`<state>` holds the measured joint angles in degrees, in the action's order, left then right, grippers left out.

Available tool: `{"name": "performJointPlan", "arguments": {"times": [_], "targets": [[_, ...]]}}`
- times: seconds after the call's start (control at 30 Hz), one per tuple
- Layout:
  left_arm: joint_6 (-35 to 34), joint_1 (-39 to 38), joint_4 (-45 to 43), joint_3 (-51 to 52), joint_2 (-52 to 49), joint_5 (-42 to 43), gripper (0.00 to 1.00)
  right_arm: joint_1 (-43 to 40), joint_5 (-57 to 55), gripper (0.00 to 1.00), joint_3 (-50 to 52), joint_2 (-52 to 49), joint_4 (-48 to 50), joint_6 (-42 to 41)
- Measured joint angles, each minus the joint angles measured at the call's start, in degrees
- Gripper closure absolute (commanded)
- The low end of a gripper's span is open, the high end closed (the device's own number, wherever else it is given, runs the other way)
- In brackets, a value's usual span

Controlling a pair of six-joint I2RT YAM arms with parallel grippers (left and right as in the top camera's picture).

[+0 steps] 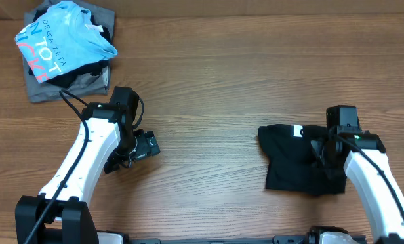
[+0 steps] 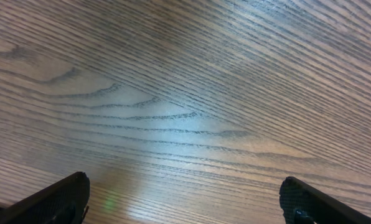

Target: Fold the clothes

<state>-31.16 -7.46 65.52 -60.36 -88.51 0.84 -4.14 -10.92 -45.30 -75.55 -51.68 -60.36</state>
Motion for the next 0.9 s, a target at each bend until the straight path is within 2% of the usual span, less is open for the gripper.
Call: {"name": "performJointPlan", "arguments": {"times": [0.07, 0.17, 0.2, 0.27, 0.3, 0.67, 0.9], "targets": [[0.0, 0.0, 0.0, 0.0, 0.0, 0.02, 0.0, -0.02, -1.27, 0.54, -0.02, -3.58, 3.28, -0.48], [0.0, 0.0, 0.15, 0.0, 0.0, 0.07, 0.0, -0.85, -1.81, 0.52, -0.11, -7.72, 3.45, -1.53], [0.0, 0.02, 0.28, 0.0, 0.0, 0.2, 0.0, -1.42, -1.95, 0.39, -0.39, -8.72, 2.67, -1.84], [0.0, 0.0, 0.48, 0.0, 0.0, 0.22, 0.0, -3.56, -1.97, 0.05, -2.69, -10.01, -0.57, -1.46], [0.0, 0.0, 0.42, 0.0, 0.0, 0.24, 0.0, -4.5, -1.99, 0.0, -4.37, -10.14, -2.36, -0.96], [0.0, 0.02, -0.46, 0.02, 0.0, 0.61, 0.0, -9.27, -1.27, 0.0, -32.94, -10.1, -23.32, 8.61], [0.0, 0.02, -1.14, 0.02, 0.0, 0.63, 0.0, -6.99, 11.69, 0.02, -34.51, -10.01, -26.75, 22.53]]}}
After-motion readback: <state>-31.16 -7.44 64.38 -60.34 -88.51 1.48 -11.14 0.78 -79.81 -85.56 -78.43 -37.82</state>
